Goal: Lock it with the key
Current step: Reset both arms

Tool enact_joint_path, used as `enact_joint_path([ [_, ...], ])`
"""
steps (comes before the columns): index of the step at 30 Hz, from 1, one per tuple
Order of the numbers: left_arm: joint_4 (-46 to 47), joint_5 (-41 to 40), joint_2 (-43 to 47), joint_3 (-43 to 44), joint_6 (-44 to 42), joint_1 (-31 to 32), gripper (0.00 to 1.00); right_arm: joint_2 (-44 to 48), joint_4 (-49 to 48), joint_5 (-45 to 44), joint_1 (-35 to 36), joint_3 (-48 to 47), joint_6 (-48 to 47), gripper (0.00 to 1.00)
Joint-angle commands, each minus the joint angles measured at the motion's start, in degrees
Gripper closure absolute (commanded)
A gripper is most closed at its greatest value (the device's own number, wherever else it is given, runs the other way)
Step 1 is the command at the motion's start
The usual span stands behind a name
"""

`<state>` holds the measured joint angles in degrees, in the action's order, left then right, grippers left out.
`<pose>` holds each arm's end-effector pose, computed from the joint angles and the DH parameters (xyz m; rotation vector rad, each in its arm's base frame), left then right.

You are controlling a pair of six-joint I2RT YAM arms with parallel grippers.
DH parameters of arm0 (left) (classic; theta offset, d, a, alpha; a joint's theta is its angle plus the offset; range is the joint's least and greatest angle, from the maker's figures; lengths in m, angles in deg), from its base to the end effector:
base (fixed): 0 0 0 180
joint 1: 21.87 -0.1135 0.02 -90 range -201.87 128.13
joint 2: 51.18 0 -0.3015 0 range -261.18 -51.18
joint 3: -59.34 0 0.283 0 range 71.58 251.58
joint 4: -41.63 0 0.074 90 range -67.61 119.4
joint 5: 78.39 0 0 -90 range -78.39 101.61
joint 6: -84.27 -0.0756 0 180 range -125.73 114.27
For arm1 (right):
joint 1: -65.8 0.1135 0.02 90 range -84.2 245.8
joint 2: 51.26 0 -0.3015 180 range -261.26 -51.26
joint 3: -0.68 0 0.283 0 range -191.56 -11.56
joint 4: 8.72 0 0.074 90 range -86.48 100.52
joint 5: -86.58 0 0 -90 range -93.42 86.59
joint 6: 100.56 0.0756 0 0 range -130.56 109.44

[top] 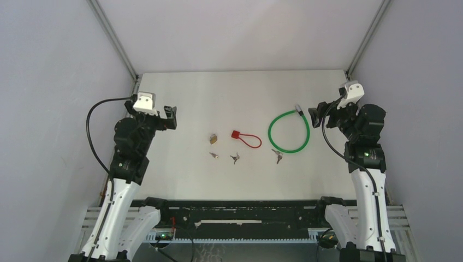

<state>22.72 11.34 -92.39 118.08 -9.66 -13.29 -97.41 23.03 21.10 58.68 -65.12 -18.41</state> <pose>0.2103 -0.0314 0.3938 0.1702 1.5861 -0.0594 0.2195 0.0042 0.3962 -0.3167 1.7380 0.1917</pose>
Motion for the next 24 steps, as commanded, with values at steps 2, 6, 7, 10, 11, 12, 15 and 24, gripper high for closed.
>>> enact_joint_path([
  [2, -0.6, 0.9, 2.1, 1.5, 0.7, -0.4, 0.0, 1.0, -1.1, 1.2, -0.9, -0.4, -1.1, 0.0],
  [6, -1.3, -0.6, 3.0, 1.3, 0.2, -0.3, 0.0, 1.6, -0.9, 2.1, -1.2, -0.4, -1.0, 0.0],
  [7, -1.1, -1.1, 3.2, 1.0, 0.2, -0.3, 0.0, 1.7, -0.8, 2.3, -1.5, -0.4, -0.9, 0.0],
  [10, -0.8, -2.0, 4.0, 0.2, 0.1, -0.3, 0.0, 1.8, -0.8, 2.2, -1.6, -0.4, -0.7, 0.0],
  [11, -0.9, -2.1, 4.3, 0.3, 0.1, -0.3, 0.0, 1.9, -0.8, 2.4, -1.6, -0.4, -0.6, 0.0],
  [12, -1.0, -2.2, 4.4, 0.4, 0.0, -0.3, 0.0, 1.9, -0.8, 2.6, -1.6, -0.4, -0.5, 0.0],
  [15, -1.4, -2.4, 4.2, 1.0, -0.1, -0.3, 0.0, 1.8, -0.8, 2.8, -1.7, -0.3, -0.1, 0.0],
  [24, -2.3, -1.9, 3.2, 1.3, -0.1, -0.3, 0.0, 2.3, -1.0, 2.9, -1.8, -0.2, 0.1, 0.0],
])
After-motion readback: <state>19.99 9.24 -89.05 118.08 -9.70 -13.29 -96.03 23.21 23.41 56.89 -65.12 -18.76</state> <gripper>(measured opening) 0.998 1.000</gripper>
